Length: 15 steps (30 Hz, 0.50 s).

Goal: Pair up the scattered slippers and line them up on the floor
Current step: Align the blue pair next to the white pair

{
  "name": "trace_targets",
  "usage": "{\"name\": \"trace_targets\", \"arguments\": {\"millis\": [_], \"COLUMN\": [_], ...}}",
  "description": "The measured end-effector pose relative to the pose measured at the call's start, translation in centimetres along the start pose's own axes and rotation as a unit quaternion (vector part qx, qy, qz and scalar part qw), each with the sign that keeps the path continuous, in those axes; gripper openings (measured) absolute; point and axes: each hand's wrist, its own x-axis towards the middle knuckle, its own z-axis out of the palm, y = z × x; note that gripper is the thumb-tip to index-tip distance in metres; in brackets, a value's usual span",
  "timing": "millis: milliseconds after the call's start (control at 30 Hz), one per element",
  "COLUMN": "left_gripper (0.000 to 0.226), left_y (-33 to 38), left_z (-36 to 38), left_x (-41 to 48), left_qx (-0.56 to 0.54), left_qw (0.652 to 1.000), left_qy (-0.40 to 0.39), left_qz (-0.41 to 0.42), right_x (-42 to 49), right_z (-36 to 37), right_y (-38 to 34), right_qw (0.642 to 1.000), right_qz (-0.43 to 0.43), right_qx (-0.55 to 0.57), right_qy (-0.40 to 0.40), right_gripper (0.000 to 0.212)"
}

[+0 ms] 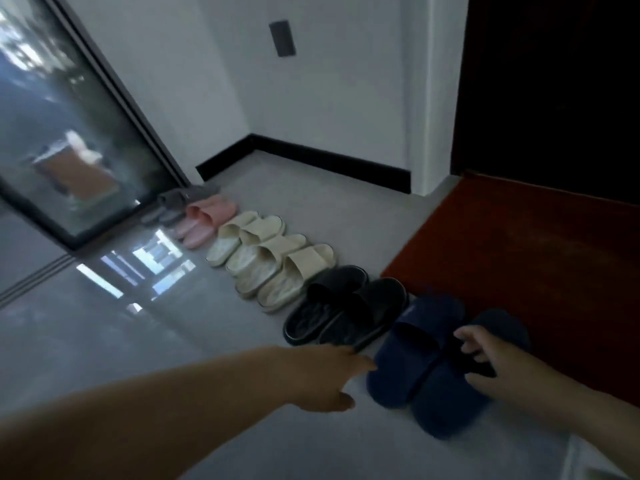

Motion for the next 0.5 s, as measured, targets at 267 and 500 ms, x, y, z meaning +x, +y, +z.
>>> {"name": "trace_targets", "arguments": {"millis": [267, 500], "left_gripper": [0.062, 0.050], "left_y": [-13.5, -20.7], "left_z": [-1.3, -2.0], "left_x": [1.2, 3.3], "left_qx": [-0.009, -0.059], "left_qw": [0.998, 0.987], "left_qy": [0.036, 0.068], "left_qz": [0.050, 0.131], "right_x": [5.4, 14.3], "right_z": [4.5, 10.8], "right_y": [-11.4, -20.9], "right_qw": [0.993, 0.989], "right_qz": [0.073, 0.118], "right_qx": [-0.037, 0.057], "right_qy": [-0.089, -0.064], "right_gripper": [0.052, 0.047]}}
